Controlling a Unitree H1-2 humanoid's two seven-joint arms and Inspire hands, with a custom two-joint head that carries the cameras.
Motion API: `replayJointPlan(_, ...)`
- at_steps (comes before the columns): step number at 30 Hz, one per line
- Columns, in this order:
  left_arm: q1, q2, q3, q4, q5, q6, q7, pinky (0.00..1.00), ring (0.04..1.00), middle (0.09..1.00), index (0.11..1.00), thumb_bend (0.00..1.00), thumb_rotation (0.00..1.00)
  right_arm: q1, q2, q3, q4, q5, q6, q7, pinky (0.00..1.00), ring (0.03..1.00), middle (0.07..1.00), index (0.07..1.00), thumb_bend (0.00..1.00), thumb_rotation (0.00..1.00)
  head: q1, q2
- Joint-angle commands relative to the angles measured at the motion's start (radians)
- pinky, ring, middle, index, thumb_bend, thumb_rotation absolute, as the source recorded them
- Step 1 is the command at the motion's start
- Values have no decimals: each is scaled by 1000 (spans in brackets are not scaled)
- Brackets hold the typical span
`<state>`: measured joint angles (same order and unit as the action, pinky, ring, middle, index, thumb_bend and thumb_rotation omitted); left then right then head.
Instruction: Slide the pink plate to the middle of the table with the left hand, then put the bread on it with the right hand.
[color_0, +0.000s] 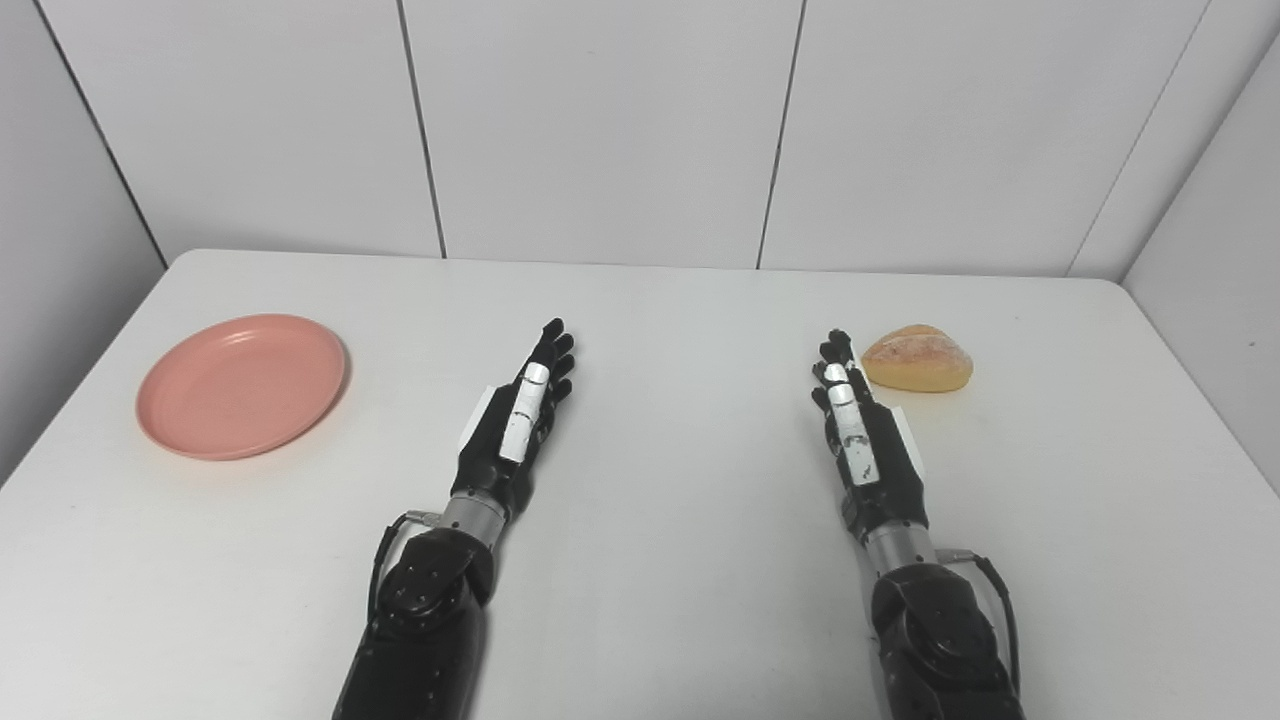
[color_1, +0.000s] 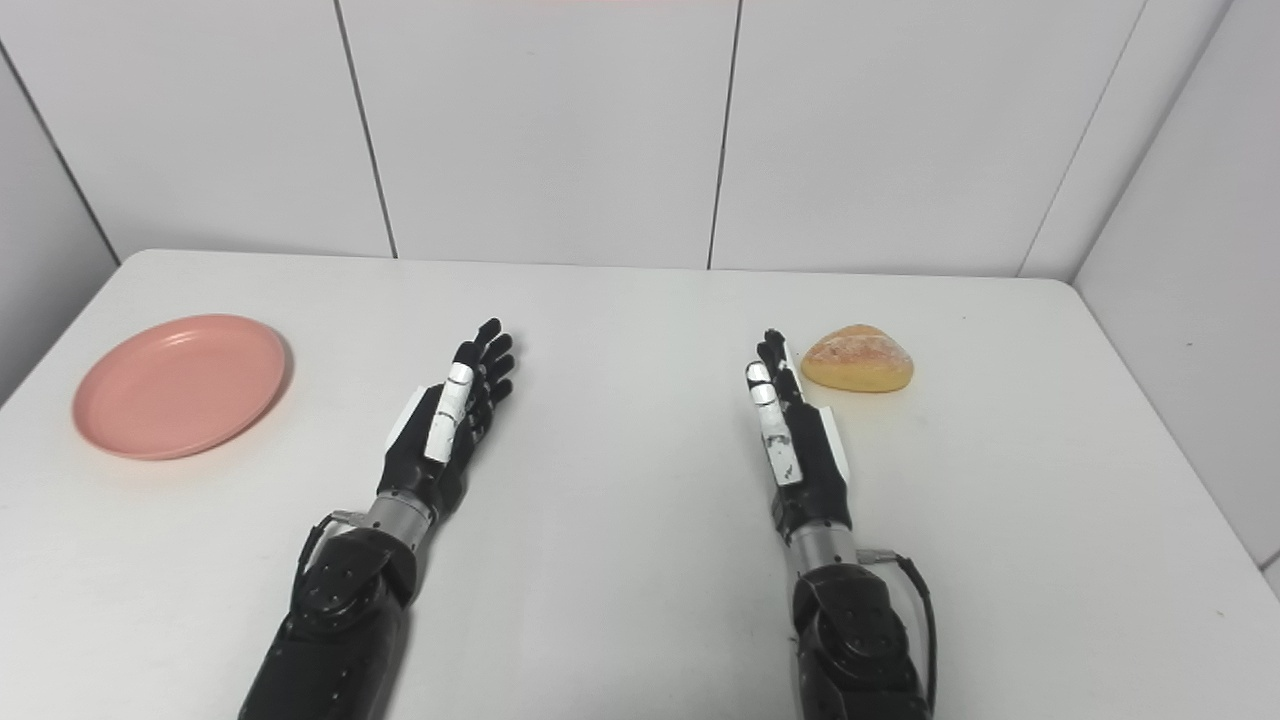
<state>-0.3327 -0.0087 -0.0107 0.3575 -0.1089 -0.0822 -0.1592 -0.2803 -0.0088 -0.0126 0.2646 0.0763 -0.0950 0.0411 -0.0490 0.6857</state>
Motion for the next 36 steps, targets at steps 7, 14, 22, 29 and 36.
replayJointPlan(7, -12, 9, 12, -8, -16, -29, -9, 1000, 1000, 1000, 1000, 627, 1000, -9, 9, 5, 2, -9, -11, -1, 1000, 1000, 1000, 1000, 639, 917, -27, 1)
replayJointPlan(14, -15, 9, 15, 4, -14, -37, -11, 1000, 1000, 1000, 1000, 649, 1000, -12, 8, 3, 13, -17, -20, -8, 1000, 1000, 1000, 1000, 654, 916, -22, 0)
replayJointPlan(22, -14, 8, 15, 2, -17, -43, -16, 1000, 1000, 1000, 1000, 622, 1000, -13, 10, 1, 13, -7, -14, -4, 1000, 1000, 1000, 1000, 642, 919, -22, 0)
replayJointPlan(29, -15, 8, 16, 3, -19, -42, -18, 1000, 1000, 1000, 1000, 622, 1000, -14, 7, 3, 16, -12, -23, -3, 1000, 1000, 1000, 1000, 632, 926, -22, 2)
replayJointPlan(36, -16, 8, 17, 6, -19, -44, -19, 1000, 1000, 1000, 1000, 634, 1000, -14, 7, 3, 12, -16, -16, -6, 1000, 1000, 1000, 1000, 641, 927, -22, 1)
